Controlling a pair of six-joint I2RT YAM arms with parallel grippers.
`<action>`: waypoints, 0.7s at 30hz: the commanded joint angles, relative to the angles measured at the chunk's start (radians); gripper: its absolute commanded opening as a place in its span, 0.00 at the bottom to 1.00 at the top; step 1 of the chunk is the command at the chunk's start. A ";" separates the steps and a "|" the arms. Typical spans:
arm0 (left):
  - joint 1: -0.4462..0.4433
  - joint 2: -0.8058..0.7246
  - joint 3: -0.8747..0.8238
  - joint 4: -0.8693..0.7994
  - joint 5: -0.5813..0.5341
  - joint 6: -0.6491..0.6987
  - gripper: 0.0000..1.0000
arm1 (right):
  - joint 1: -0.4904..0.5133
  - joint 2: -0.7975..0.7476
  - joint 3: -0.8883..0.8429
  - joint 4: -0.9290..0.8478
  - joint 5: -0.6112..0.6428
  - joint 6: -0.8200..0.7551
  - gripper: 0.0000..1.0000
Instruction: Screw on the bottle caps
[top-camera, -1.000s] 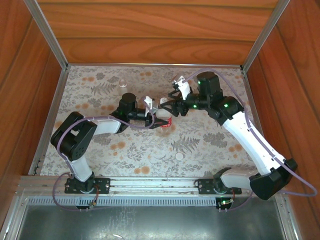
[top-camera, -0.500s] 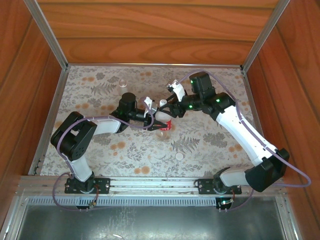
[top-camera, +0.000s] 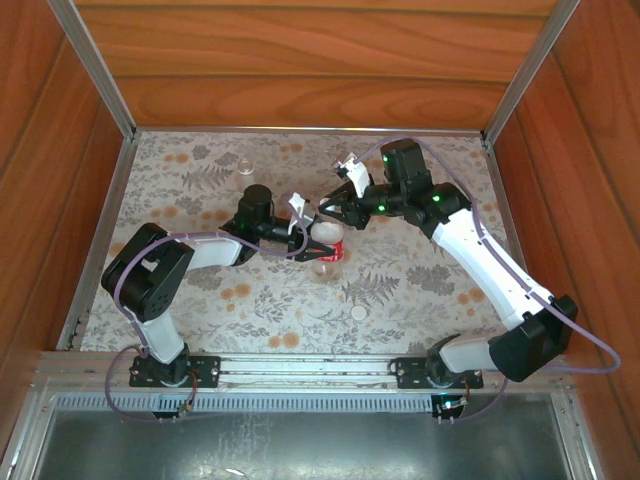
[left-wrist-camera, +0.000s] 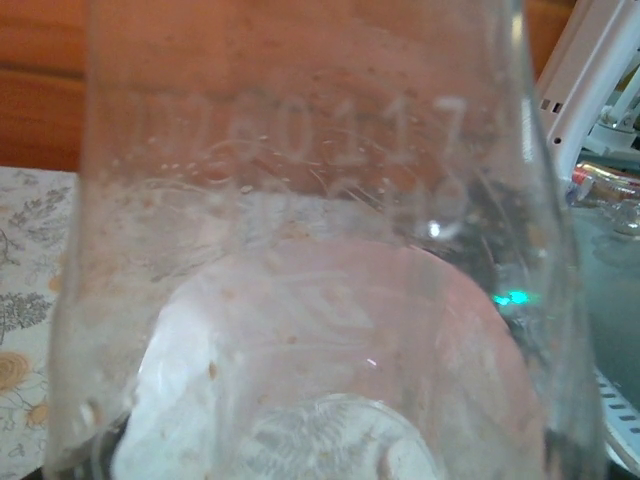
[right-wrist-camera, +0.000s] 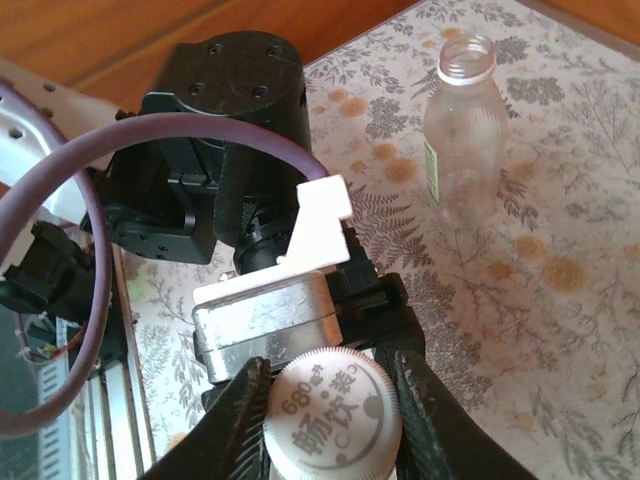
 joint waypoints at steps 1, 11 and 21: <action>-0.001 0.002 0.021 0.023 -0.019 0.003 0.58 | 0.006 0.012 0.023 -0.013 0.002 0.018 0.18; -0.093 -0.014 0.010 0.023 -0.849 0.128 0.55 | 0.083 0.099 -0.038 0.191 0.673 0.485 0.00; -0.223 -0.004 0.009 0.024 -1.227 0.289 0.55 | 0.193 0.178 0.012 0.204 1.082 0.570 0.07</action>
